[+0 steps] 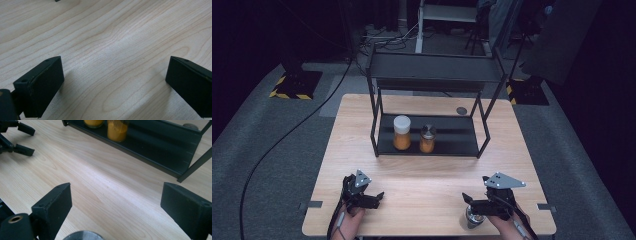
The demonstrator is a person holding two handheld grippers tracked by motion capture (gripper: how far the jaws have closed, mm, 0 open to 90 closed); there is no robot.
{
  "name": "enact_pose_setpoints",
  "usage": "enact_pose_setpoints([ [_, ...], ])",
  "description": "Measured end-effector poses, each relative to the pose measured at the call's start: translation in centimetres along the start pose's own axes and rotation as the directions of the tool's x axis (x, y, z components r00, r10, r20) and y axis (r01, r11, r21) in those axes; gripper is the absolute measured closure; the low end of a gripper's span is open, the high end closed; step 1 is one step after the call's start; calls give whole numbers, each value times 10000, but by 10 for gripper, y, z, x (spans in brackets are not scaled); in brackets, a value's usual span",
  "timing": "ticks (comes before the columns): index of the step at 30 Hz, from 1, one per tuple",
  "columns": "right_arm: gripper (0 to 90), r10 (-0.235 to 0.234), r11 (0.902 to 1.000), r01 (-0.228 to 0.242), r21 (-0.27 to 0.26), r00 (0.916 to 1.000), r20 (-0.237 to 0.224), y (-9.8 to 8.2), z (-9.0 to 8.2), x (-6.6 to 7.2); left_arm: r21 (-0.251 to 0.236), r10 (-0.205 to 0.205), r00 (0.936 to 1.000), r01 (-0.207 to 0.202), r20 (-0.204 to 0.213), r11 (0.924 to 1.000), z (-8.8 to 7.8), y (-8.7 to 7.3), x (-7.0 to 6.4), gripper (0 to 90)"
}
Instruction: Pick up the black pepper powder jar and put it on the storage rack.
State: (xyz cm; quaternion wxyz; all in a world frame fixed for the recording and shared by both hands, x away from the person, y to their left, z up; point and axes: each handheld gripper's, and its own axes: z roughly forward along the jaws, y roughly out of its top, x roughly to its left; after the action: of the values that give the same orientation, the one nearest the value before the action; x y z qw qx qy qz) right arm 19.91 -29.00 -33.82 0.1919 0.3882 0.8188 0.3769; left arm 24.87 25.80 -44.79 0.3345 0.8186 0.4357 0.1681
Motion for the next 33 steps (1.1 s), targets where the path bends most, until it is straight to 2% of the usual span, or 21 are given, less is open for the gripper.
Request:
enact_pose_setpoints([
  [11, 92, -110, 9996, 109, 251, 9999, 70, -15, 2, 7, 1, -2, 10000, 2, -5, 10000, 0, 0, 0, 19],
  [22, 88, -187, 9992, 187, 355, 9998, -3, -25, 5, 15, -8, -11, 10000, 11, -22, 10000, 0, 0, 0, 19],
  [27, 88, -243, 9981, 246, 561, 9997, -61, -29, 6, 19, -1, -12, 10000, 12, -24, 10000, 0, 0, 0, 19],
  [33, 88, -135, 9971, 147, 746, 9998, -170, -36, 8, 19, -6, -13, 10000, 13, -23, 10000, 0, 0, 0, 19],
])
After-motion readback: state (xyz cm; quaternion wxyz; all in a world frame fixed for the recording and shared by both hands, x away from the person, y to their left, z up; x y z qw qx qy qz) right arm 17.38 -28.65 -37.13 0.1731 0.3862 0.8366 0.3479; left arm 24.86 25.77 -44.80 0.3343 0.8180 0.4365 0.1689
